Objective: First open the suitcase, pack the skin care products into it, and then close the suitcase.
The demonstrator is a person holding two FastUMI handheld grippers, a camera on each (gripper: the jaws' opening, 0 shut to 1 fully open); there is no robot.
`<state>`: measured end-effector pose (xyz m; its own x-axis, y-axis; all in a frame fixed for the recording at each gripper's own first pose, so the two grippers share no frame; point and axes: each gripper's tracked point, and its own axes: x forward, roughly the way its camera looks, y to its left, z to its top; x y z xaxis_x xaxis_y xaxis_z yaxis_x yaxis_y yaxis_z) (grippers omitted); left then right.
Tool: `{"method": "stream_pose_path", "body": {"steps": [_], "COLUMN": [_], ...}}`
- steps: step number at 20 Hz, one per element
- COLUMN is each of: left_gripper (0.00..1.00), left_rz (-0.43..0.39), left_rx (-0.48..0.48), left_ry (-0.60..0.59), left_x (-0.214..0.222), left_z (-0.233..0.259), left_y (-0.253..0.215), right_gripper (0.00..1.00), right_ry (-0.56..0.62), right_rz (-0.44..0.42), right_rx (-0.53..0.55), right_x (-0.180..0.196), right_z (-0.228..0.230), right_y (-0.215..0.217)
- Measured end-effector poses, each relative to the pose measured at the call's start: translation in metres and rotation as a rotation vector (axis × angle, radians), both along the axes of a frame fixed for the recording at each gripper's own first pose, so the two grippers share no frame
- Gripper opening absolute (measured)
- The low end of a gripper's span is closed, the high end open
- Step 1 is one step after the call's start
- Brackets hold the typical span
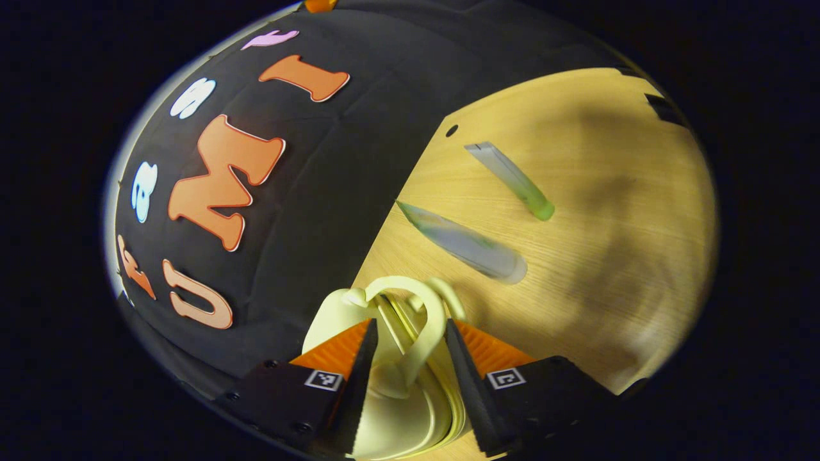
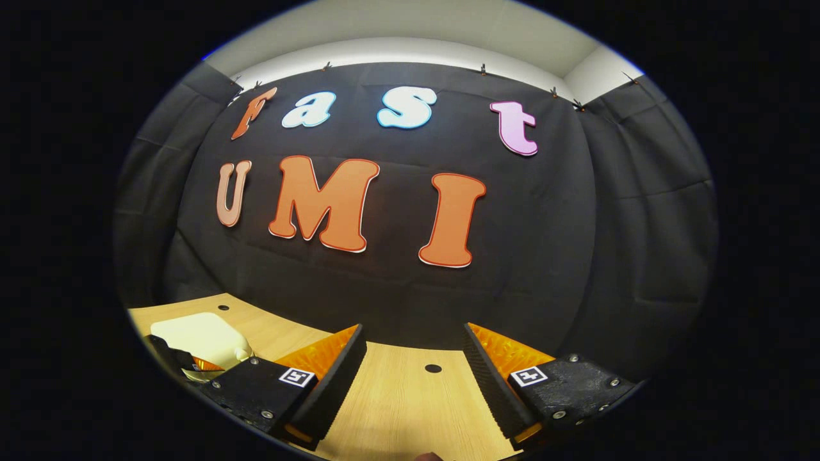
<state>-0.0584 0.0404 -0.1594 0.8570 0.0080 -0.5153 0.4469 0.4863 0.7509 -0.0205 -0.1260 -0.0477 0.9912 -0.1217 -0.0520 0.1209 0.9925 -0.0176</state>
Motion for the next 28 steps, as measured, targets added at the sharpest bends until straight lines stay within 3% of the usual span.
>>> {"method": "stream_pose_path", "body": {"steps": [3,6,17,25,28], "left_gripper": [0.27,0.07,0.07,0.06,0.06], "left_rz": [0.002,0.005,0.25,0.422,0.51], "left_rx": [0.072,0.065,-0.395,-0.737,-0.811], "left_ry": [0.0,-0.015,-0.148,-0.233,-0.287], "left_x": [0.004,0.004,0.011,0.016,0.017], "left_z": [-0.001,0.009,0.058,0.08,0.078], "left_y": [0.006,0.007,0.022,0.049,0.069], "right_gripper": [0.95,0.95,0.95,0.95,0.95], "right_ry": [-0.002,-0.001,0.032,0.034,0.047], "right_rz": [0.003,0.006,0.086,0.132,0.144], "right_rx": [-0.006,0.007,0.009,-0.005,-0.003], "right_x": [0.0,-0.001,0.011,0.019,0.019], "right_z": [-0.002,-0.005,-0.012,0.01,0.014], "right_y": [-0.003,-0.005,0.054,0.141,0.177]}}
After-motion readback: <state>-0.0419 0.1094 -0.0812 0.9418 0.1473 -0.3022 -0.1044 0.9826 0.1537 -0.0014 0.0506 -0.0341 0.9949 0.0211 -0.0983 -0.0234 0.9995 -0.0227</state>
